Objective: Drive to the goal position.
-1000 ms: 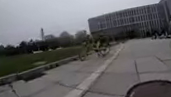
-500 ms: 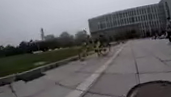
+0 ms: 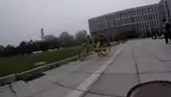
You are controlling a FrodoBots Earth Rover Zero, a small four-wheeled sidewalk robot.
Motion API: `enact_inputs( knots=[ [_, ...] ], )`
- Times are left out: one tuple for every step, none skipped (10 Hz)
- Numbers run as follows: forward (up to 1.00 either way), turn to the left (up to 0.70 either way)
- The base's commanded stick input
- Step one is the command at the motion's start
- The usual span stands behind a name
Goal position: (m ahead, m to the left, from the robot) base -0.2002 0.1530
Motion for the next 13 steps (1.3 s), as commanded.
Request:
enact_inputs(
  knots=[
    [1.0,-0.36],
    [1.0,-0.36],
    [1.0,-0.36],
    [1.0,-0.36],
    [1.0,-0.36],
    [1.0,-0.36],
    [1.0,-0.36],
    [1.0,-0.36],
    [1.0,-0.36],
    [1.0,-0.36],
    [1.0,-0.36],
    [1.0,-0.36],
    [1.0,-0.36]
  ],
)
